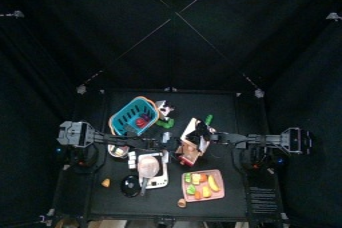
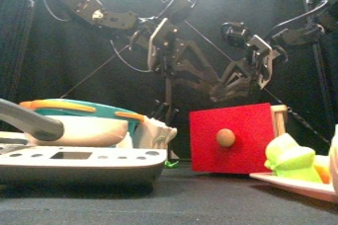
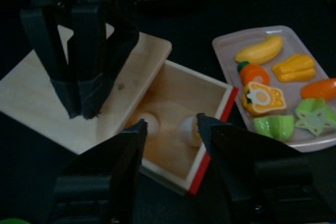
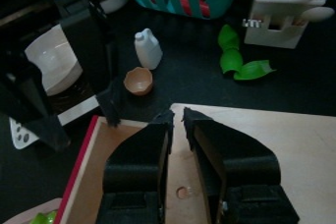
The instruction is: Close drawer
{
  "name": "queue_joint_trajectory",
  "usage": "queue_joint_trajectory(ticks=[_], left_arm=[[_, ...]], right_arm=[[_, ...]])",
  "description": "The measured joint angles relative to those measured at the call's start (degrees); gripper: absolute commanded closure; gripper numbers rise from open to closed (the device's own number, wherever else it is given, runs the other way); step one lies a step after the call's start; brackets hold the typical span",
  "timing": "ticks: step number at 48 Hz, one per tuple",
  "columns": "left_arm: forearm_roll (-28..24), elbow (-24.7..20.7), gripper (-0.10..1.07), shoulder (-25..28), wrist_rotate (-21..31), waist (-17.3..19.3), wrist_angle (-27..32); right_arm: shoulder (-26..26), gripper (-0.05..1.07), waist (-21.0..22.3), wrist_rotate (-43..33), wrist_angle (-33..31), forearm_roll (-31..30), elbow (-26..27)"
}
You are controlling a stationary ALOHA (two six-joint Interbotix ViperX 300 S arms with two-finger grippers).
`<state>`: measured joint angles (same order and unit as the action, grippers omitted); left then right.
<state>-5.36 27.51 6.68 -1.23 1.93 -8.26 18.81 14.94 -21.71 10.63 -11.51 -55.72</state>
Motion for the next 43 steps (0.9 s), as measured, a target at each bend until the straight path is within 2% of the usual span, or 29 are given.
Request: queue_joint_trajectory(ticks=[10,18,25,31,36,43], left_arm=[[1.23,4.48,0.49,-4.39,-0.18,-3.25,-0.62],[1.23,6.59,0.63,-4.66,-0.18,-6.77,-0.7],[1.58,6.59,0.65,-3.96,0.0,-7.82,-0.7],[1.67,6.42,0.65,-1.58,-0.18,-7.91,-0.7],[1.58,5.45,0.65,0.35,-0.18,-8.09,-0.62],[1.76,4.22,0.65,2.02,-0.18,-8.09,-0.53]], right_arm=[[1.93,0.43,1.41,-0.09,-0.7,0.09,0.0],[7.03,0.43,4.13,-0.18,-5.98,1.93,-0.09],[12.66,0.45,7.29,-0.18,-13.8,2.81,0.79],[15.38,0.51,10.11,-0.18,-18.81,2.9,0.88],[16.17,0.58,12.74,-0.18,-21.45,3.08,0.88],[15.64,0.61,16.08,-0.18,-22.59,3.16,0.0]])
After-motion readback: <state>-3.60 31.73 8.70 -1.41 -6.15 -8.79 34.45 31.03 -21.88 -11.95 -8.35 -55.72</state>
